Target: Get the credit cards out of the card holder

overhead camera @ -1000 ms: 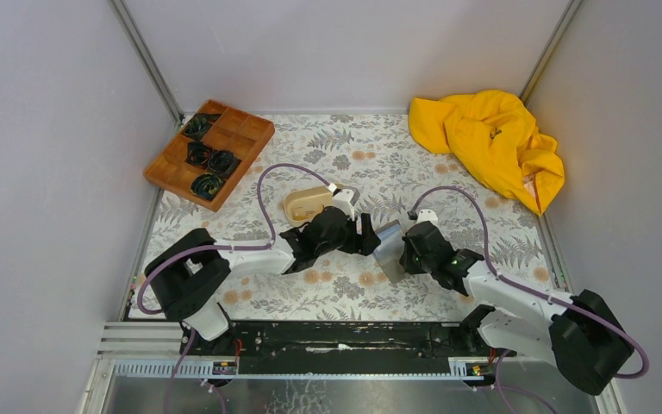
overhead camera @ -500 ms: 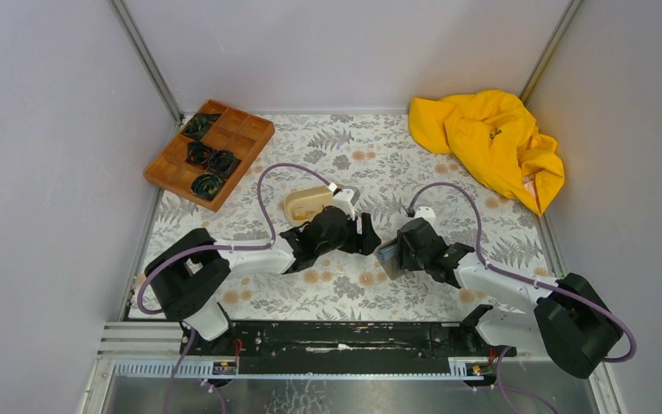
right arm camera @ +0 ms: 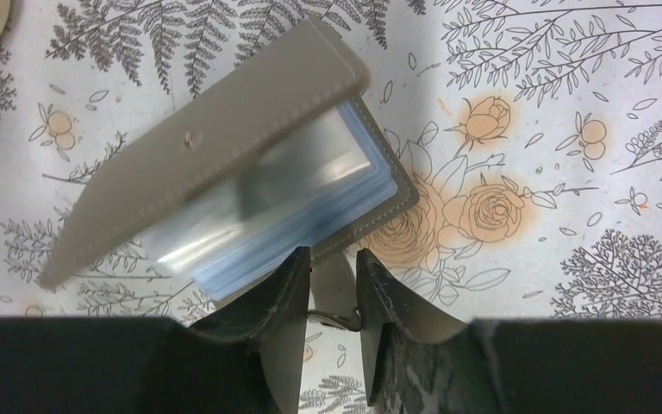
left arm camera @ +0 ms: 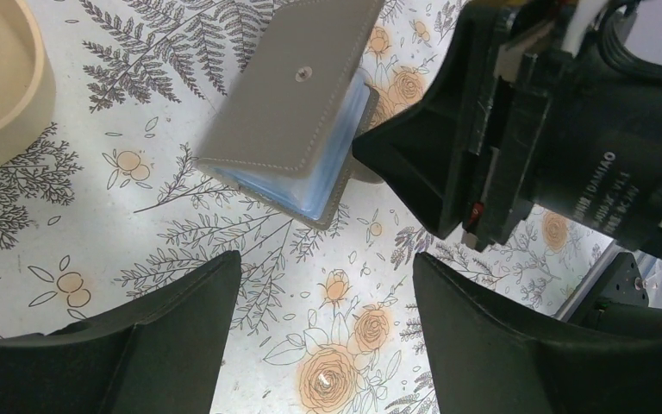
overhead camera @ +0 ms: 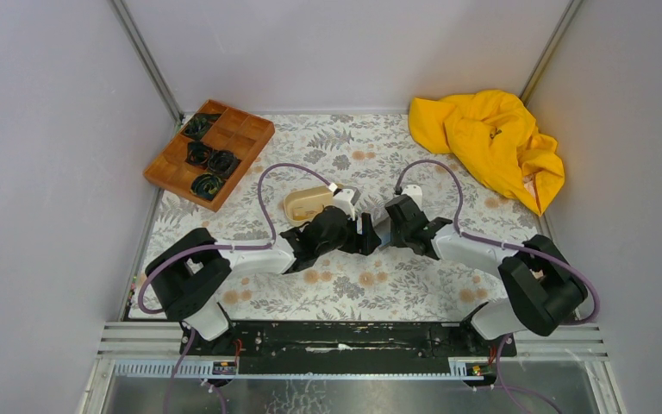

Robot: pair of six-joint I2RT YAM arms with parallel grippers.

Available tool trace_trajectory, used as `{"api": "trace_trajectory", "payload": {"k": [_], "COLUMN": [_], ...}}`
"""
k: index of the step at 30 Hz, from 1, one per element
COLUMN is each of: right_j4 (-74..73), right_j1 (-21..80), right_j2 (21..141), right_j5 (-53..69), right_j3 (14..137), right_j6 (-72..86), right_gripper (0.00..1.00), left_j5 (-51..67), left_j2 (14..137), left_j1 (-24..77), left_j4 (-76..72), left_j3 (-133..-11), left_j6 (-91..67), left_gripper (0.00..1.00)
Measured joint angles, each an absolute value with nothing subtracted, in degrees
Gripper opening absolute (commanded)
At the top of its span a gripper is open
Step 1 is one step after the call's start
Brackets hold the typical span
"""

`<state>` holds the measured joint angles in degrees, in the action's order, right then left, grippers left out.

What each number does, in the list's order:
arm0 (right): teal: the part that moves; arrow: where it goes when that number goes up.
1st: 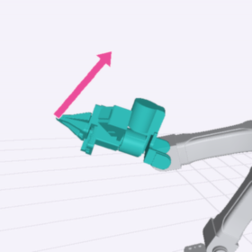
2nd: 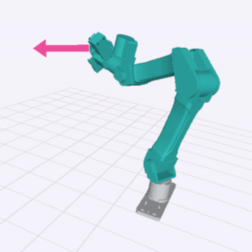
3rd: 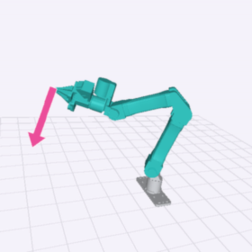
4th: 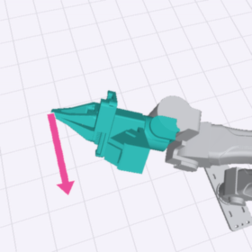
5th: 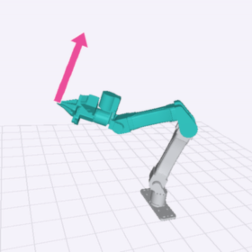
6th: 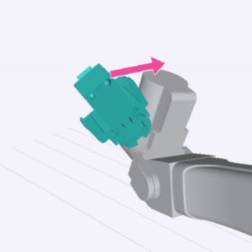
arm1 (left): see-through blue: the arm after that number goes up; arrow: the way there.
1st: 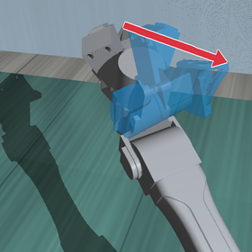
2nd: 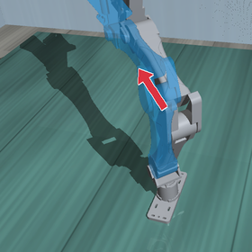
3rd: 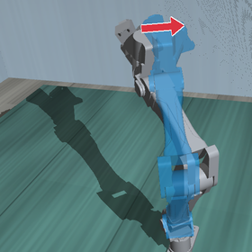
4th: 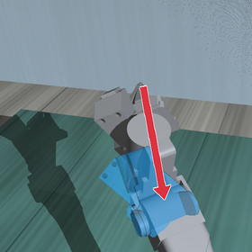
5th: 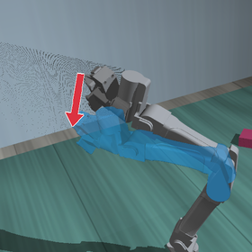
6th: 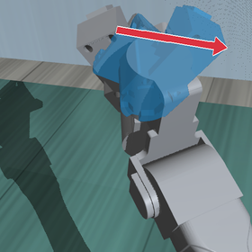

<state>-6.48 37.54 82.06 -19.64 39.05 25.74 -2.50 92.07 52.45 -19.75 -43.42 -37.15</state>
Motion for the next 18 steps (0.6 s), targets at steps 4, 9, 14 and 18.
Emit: {"api": "trace_trajectory", "payload": {"k": [4, 9, 14, 18], "right_j4": [-4.97, -3.6, -1.52, -1.41], "right_j1": [36.38, 36.32, 36.25, 35.16], "right_j2": [84.38, 85.73, 83.44, 80.25], "right_j5": [-18.41, -17.04, -16.47, -16.82], "right_j3": [39.59, 40.27, 39.29, 37.63], "right_j6": [25.93, 26.39, 26.89, 27.64], "right_gripper": [0.43, 0.49, 0.67, 0.68], "left_j5": [-2.35, -2.28, -2.44, -2.39], "left_j2": [92.62, 93.25, 94.24, 94.15], "left_j1": [52.45, 52.45, 52.45, 52.51], "left_j4": [-19.7, -19.64, -19.62, -19.77], "left_j3": [-43.79, -44.56, -45.17, -45.95], "left_j6": [-37.15, -37.15, -36.99, -36.88], "left_gripper": [0.8, 0.8, 0.8, 0.8]}}
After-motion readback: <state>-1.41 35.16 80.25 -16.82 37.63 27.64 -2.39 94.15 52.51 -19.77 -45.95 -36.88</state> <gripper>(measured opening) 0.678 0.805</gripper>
